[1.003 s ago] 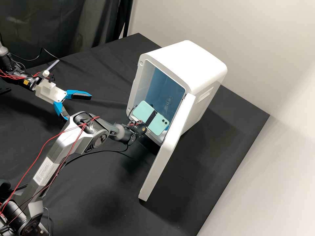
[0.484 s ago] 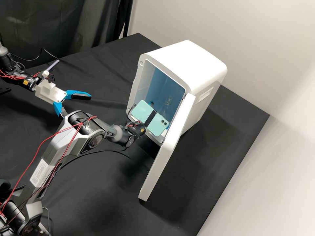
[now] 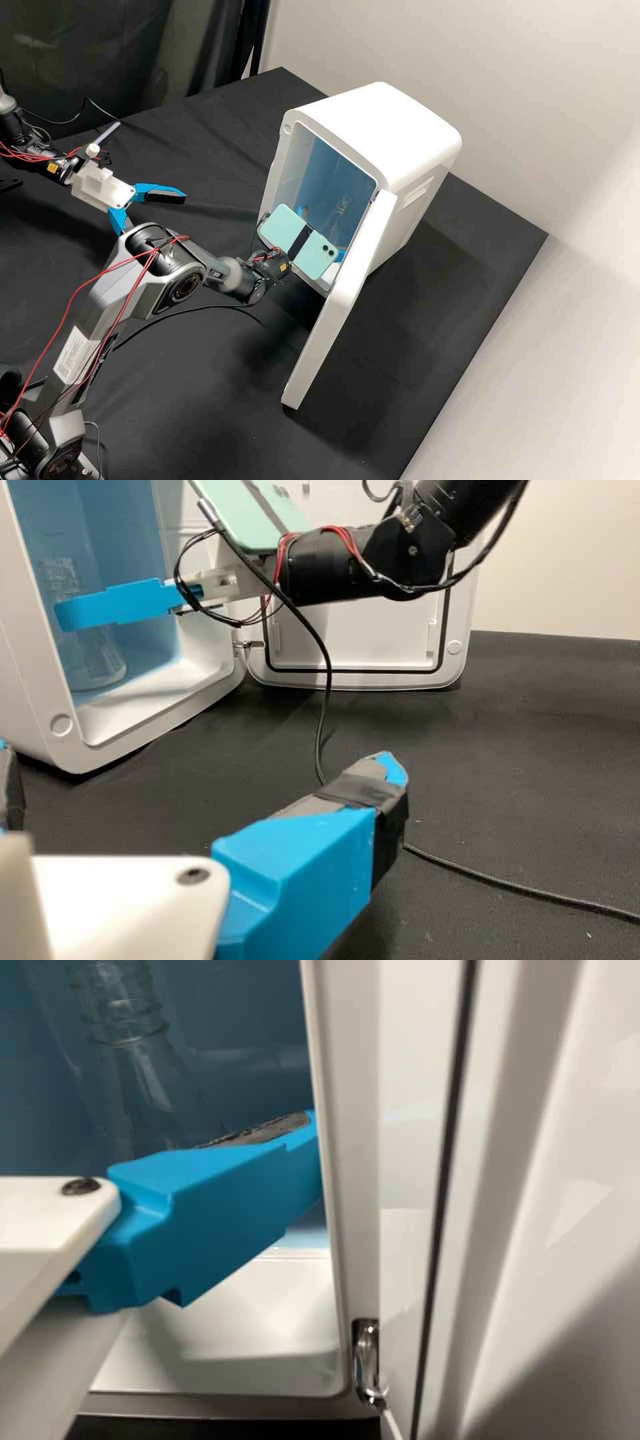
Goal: Place the flask in the incubator
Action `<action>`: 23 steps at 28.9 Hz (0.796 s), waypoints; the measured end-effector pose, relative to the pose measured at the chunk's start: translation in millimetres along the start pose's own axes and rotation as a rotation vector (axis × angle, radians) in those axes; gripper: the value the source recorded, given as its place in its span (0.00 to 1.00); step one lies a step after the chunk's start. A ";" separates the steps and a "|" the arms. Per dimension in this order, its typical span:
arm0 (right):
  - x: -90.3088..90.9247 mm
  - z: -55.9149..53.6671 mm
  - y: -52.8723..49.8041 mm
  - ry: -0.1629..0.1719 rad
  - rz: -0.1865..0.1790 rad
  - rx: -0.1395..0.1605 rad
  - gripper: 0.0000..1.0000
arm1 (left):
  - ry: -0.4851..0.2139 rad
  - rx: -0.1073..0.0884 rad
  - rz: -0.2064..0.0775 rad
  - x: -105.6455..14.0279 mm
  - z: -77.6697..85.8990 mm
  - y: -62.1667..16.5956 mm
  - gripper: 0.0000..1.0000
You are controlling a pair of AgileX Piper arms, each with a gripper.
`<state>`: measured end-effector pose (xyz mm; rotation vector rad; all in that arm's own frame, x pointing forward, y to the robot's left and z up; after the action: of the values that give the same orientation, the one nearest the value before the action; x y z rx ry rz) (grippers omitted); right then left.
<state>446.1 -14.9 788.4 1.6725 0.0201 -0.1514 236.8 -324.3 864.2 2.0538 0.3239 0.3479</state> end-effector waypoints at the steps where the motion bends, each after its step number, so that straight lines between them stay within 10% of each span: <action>1: -2.0 0.6 -0.6 -0.003 -0.003 0.000 1.00 | 0.000 0.000 0.000 0.0 0.0 0.0 1.00; 23: -47.7 -6.3 2.9 0.041 0.024 0.025 1.00 | -0.003 0.002 0.013 -0.9 0.8 2.9 1.00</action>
<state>399.7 -5.3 797.1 1.6998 0.0294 -0.0991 236.5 -326.7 866.3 2.0591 0.3097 0.3525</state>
